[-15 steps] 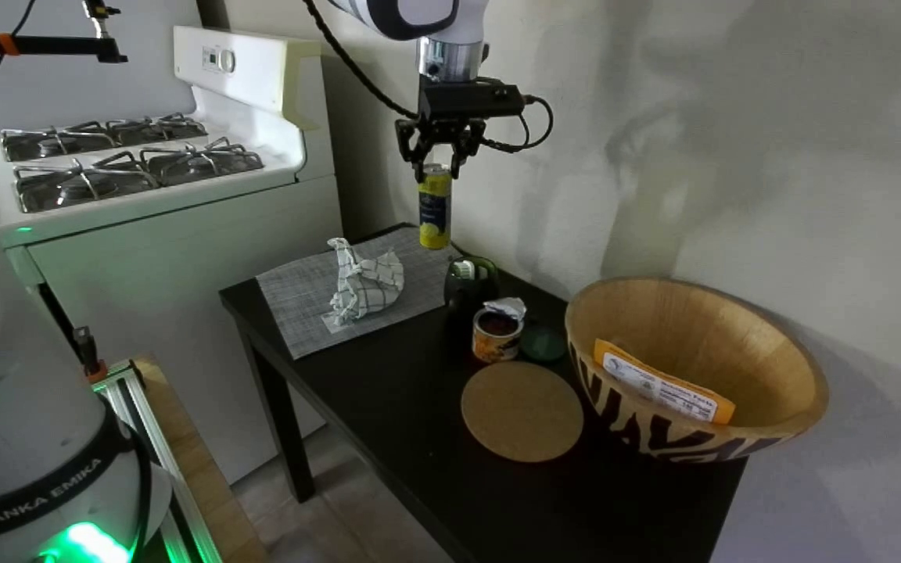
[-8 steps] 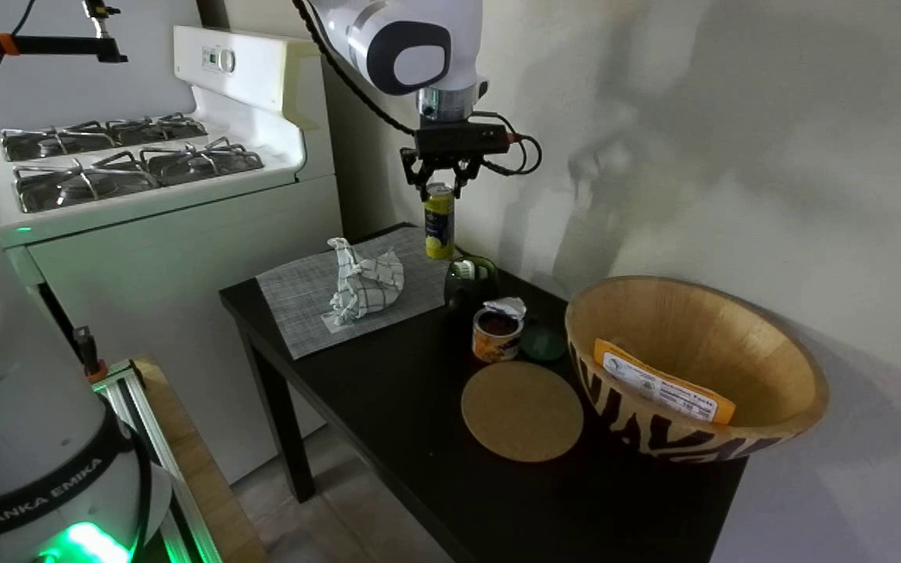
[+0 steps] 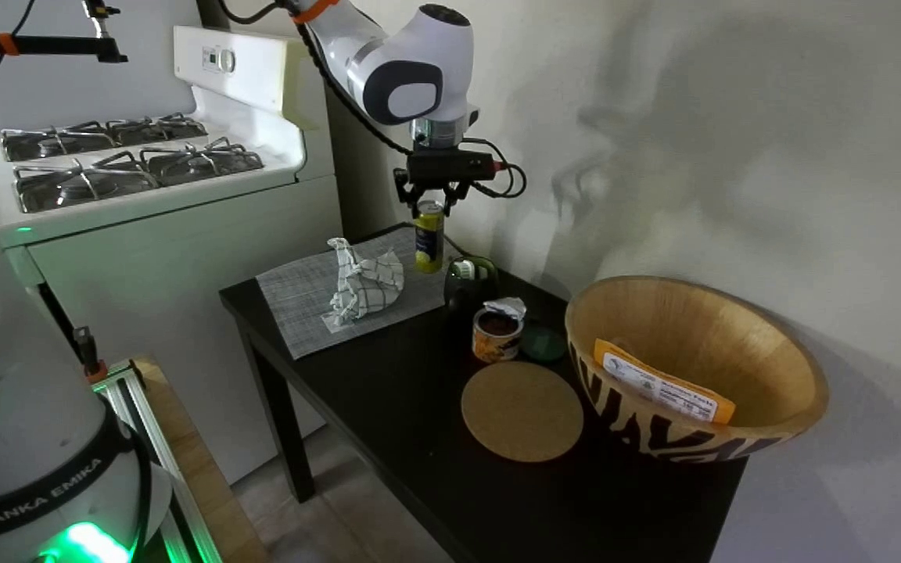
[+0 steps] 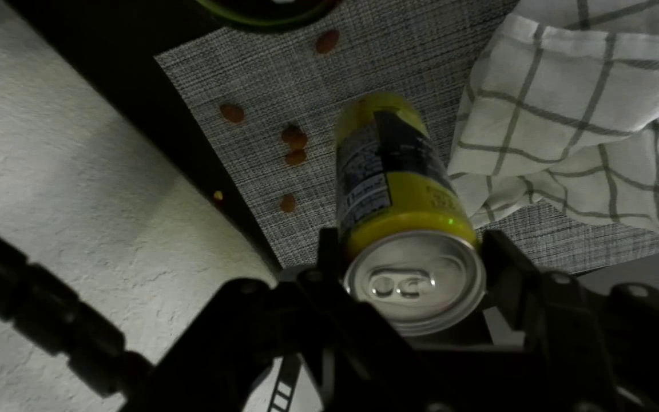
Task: Take the can out of the wooden bowl
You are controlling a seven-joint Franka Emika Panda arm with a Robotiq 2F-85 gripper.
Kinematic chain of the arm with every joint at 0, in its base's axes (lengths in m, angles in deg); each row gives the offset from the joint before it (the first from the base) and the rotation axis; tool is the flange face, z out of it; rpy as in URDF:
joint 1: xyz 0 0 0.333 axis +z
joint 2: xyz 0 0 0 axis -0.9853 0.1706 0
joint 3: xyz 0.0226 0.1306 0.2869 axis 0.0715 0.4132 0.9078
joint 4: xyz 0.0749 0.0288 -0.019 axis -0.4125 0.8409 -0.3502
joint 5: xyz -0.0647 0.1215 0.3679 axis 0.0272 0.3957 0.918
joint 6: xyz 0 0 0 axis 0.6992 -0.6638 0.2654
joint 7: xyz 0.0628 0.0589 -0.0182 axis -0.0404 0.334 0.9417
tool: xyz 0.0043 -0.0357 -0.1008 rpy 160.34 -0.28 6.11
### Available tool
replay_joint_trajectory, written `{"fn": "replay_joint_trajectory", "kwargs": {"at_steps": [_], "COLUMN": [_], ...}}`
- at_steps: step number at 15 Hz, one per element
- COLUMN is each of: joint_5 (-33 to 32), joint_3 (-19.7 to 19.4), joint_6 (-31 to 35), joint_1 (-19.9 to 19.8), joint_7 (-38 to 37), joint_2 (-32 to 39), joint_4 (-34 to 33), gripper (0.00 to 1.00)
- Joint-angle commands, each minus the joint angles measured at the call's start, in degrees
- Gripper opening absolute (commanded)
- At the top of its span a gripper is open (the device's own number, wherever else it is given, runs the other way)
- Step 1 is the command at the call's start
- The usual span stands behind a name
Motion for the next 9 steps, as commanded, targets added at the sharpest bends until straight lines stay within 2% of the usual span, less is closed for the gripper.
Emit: {"fn": "replay_joint_trajectory", "kwargs": {"at_steps": [1,9], "joint_5": [-0.4,-1.8], "joint_3": [1.7,3.1], "joint_6": [2.2,5.1], "joint_1": [-1.1,-2.4], "joint_7": [-0.5,-1.2], "joint_2": [2.1,4.7], "joint_4": [-0.9,-1.8], "gripper": [0.38,0.38]}}
